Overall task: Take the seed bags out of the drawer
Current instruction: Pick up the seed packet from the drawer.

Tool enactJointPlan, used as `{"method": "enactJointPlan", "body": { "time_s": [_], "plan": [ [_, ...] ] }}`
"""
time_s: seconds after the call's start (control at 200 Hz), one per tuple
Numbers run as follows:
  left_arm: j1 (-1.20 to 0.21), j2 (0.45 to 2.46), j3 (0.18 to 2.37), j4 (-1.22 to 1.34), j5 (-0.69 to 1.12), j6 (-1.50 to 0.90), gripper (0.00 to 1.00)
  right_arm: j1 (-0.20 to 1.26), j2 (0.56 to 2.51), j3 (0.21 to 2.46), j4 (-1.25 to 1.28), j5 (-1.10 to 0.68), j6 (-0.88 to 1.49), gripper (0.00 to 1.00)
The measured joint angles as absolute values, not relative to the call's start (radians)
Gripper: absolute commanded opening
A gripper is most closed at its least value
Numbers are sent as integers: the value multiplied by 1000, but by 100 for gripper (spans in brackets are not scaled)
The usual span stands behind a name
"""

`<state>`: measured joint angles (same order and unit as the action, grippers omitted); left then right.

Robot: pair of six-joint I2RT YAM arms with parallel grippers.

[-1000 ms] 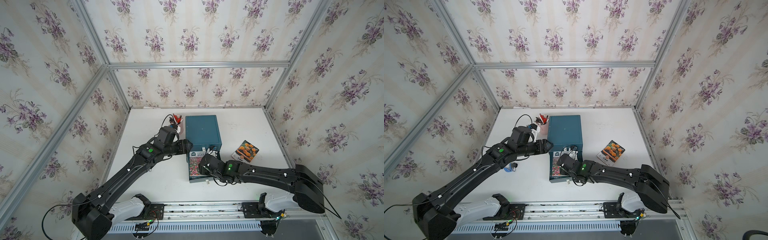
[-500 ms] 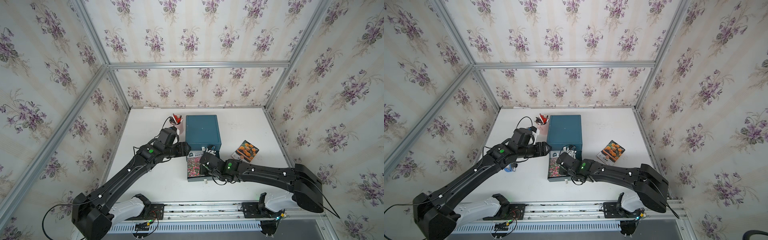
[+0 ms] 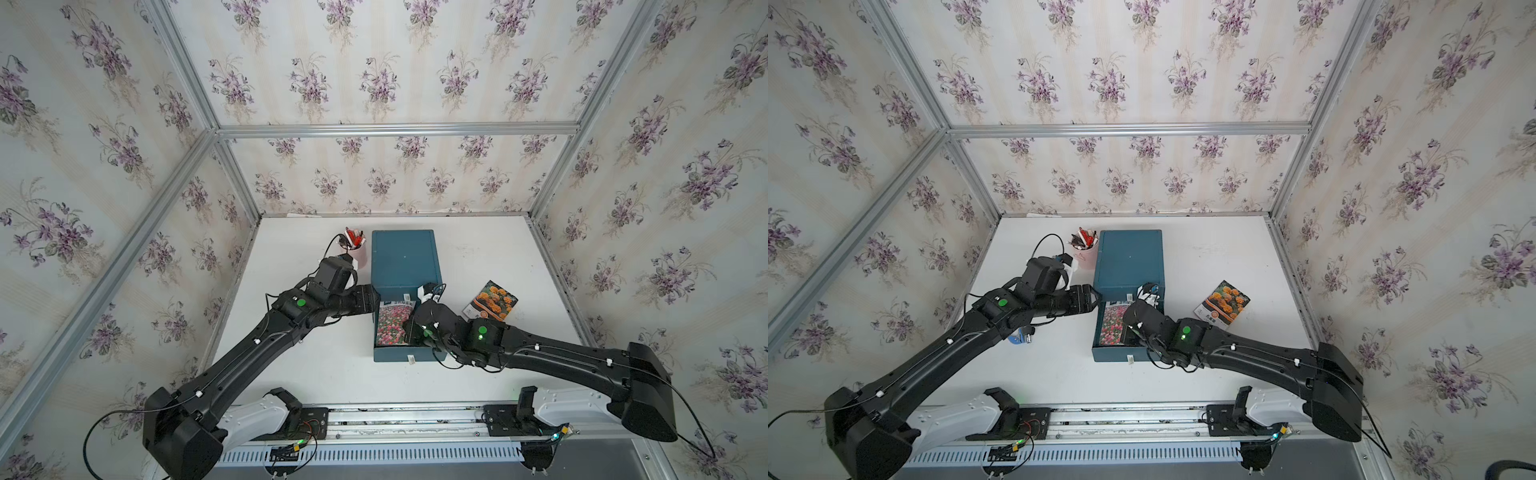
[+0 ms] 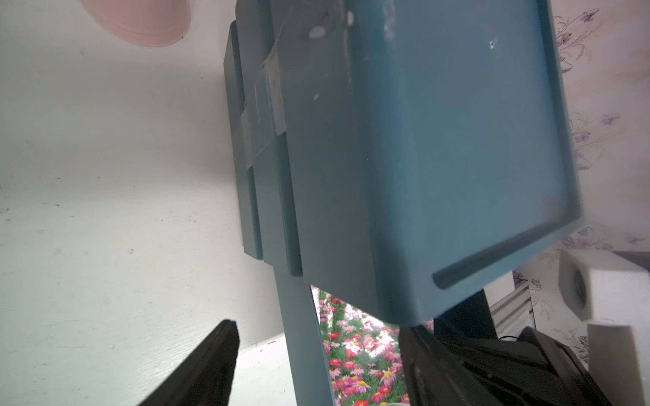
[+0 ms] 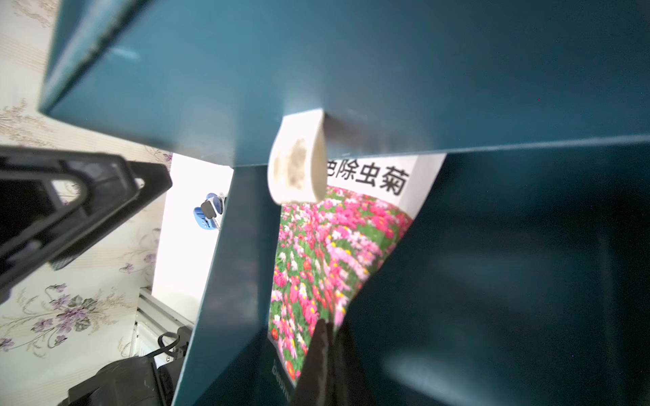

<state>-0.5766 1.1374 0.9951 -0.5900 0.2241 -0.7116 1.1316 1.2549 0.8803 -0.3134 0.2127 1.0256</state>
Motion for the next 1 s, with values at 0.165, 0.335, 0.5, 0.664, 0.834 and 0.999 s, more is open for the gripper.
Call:
{"method": "enactJointPlan", "body": {
  "time_s": [0.165,0.335,0.5,0.664,0.834,0.999],
  "plan": [
    [-577,1131,995,-598,224,-712,73,1132,1264,879,-336,225,1054,0],
    [-577,1105,973,-606,231,-712,71,1131,1266,879,-375,237,1105,0],
    [-577,1068,904,-595,265,-713,67,1131,1266,879,-387,253,1157,0],
    [-580,1014,852,-598,281,-724,67,1131,1262,900,-396,257,1182,0],
    [-580,995,873,-609,280,-724,68,1131,1199,918,-402,250,1201,0],
    [-581,1011,912,-608,278,-724,68,1131,1126,913,-422,233,1221,0]
  ]
}}
